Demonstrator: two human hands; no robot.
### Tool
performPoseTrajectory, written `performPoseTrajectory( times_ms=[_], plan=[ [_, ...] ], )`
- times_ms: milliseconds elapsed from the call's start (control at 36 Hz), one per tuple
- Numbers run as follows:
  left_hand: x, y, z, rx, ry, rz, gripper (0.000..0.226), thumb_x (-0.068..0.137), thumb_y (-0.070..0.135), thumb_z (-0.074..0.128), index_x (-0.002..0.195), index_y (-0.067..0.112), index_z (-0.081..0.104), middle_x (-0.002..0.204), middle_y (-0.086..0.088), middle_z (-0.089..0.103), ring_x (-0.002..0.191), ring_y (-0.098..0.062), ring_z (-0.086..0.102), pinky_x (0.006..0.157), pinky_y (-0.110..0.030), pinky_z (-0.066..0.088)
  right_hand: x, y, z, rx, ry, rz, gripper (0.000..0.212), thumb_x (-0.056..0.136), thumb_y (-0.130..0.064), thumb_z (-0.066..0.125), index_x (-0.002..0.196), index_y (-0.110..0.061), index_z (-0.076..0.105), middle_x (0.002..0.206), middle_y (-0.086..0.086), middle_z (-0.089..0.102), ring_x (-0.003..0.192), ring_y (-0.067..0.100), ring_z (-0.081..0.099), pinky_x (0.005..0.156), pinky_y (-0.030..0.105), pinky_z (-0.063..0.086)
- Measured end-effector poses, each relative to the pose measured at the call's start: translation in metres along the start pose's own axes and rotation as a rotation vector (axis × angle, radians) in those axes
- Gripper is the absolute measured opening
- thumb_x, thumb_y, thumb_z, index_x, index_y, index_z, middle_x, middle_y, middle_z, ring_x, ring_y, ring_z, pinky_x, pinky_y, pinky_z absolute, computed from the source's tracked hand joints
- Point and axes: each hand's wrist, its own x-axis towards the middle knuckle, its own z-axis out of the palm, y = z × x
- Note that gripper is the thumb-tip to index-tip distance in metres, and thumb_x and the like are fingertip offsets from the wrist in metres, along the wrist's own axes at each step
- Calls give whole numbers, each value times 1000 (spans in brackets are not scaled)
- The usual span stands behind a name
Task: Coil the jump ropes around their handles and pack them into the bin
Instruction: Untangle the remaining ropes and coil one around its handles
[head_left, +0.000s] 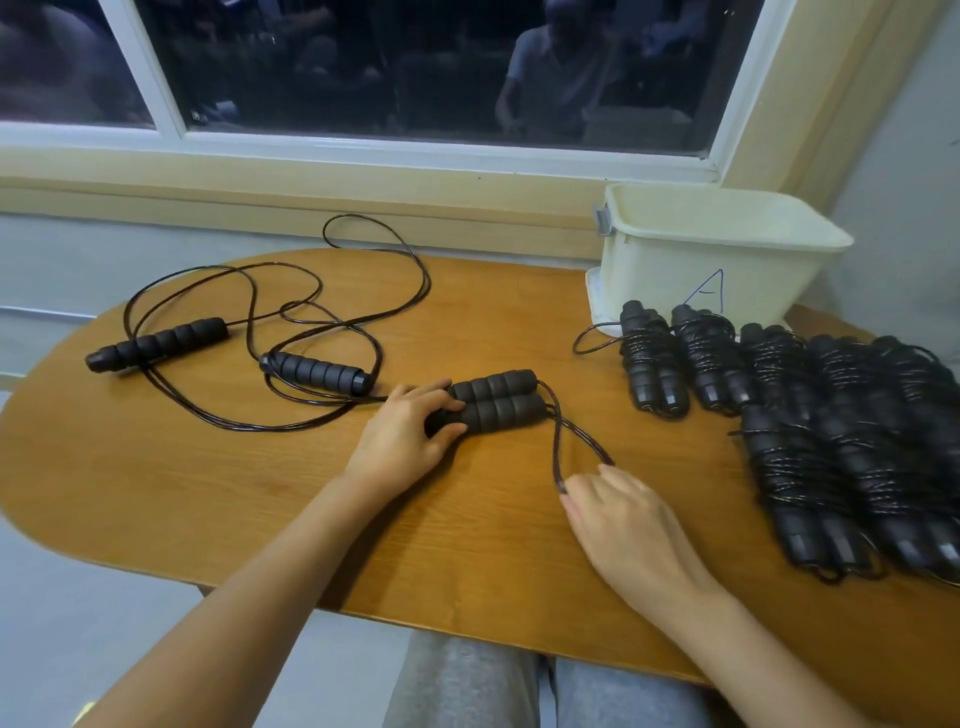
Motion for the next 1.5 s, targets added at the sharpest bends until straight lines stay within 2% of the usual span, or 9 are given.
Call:
performPoseTrajectory(
  times_ms=[83,333,500,833,972,1056,1222,1333,1500],
  plan=[
    [0,2,1,32,20,20,32,90,29,68,122,28,64,149,10,45,135,-13,38,106,-34,37,2,-27,8,64,-15,-38,32,98,-28,42,81,-16,66,70,-2,66,65,14,66,79,32,61],
    [3,3,-4,25,-13,21,32,94,34,62,124,22,65,149,5,47,134,-15,39,107,-30,31,26,-69,30,25,-61,-43,36,96,-27,39,108,-13,70,81,-5,62,73,13,56,56,23,45],
    [5,15,-19,60,-226,-49,90,64,76,61,135,21,57,157,0,36,141,-20,31,111,-37,30,29,-71,34,-37,-99,-58,28,87,-18,69,113,-7,69,82,0,62,72,16,56,56,27,45],
    [11,16,-10,158,-185,-8,69,72,41,80,129,18,49,119,-4,55,113,-20,48,87,-29,48,29,-59,24,56,-206,-38,22,85,-13,73,107,-14,69,85,-4,59,74,12,53,52,20,40],
    [10,6,-7,98,-138,-8,57,79,33,77,130,25,54,145,-4,45,126,-20,47,98,-24,39,25,-19,15,110,-248,-57,12,88,-24,66,99,-22,67,96,-7,63,94,13,61,84,32,57],
    [8,2,-5,56,-106,19,50,82,30,75,128,24,56,150,-1,42,133,-18,44,108,-29,40,22,11,12,141,-230,-67,12,87,-23,66,99,-25,68,98,-11,64,101,8,59,108,37,44],
    [3,-5,6,-31,0,68,44,84,25,75,124,27,58,144,0,45,127,-15,48,106,-27,42,33,37,18,225,-222,-80,12,89,-29,60,91,-22,69,89,-12,63,92,4,57,116,35,30],
    [6,-11,7,-99,2,64,67,83,25,76,142,29,42,135,4,49,123,-9,46,108,-28,40,37,49,23,297,-261,-11,19,92,-34,54,94,-22,69,93,-12,62,96,2,55,120,16,10],
    [17,-20,8,61,-67,146,71,88,34,70,150,22,37,139,-1,44,125,-13,35,113,-36,33,37,51,28,309,-259,5,16,91,-32,57,98,-23,69,96,-14,63,100,-1,55,120,17,11]
  ],
)
